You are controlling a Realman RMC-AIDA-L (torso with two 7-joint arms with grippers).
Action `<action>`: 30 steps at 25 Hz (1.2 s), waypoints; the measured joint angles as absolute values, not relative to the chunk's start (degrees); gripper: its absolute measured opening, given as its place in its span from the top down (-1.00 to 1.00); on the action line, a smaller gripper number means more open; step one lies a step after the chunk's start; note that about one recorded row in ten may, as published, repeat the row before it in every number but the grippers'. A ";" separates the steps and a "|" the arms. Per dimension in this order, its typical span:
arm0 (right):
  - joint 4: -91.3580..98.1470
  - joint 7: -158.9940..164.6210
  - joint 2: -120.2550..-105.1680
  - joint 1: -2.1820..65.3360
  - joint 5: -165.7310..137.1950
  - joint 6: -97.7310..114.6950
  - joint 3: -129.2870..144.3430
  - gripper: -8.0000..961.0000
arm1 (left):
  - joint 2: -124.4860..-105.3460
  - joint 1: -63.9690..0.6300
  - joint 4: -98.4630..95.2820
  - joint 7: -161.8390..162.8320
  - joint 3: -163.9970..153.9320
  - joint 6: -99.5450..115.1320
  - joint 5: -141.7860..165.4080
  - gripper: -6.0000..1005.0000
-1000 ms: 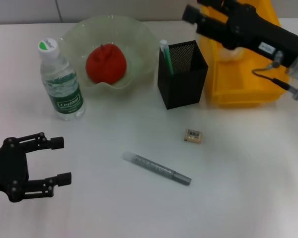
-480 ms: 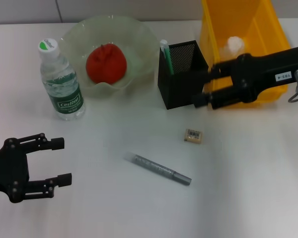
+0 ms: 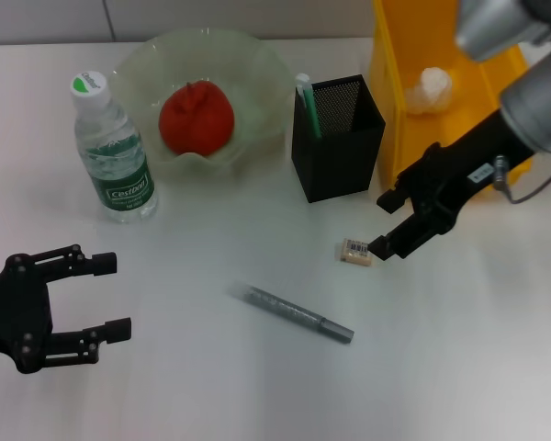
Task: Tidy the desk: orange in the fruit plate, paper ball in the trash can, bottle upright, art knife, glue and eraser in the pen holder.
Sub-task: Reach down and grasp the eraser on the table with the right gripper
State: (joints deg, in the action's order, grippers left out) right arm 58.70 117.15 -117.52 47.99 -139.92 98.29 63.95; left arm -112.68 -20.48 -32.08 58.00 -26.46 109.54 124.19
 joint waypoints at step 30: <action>45.23 121.63 -119.79 54.26 -143.64 79.35 82.79 -0.46 | -112.68 -20.74 -31.99 58.42 -26.45 108.85 123.75 -0.59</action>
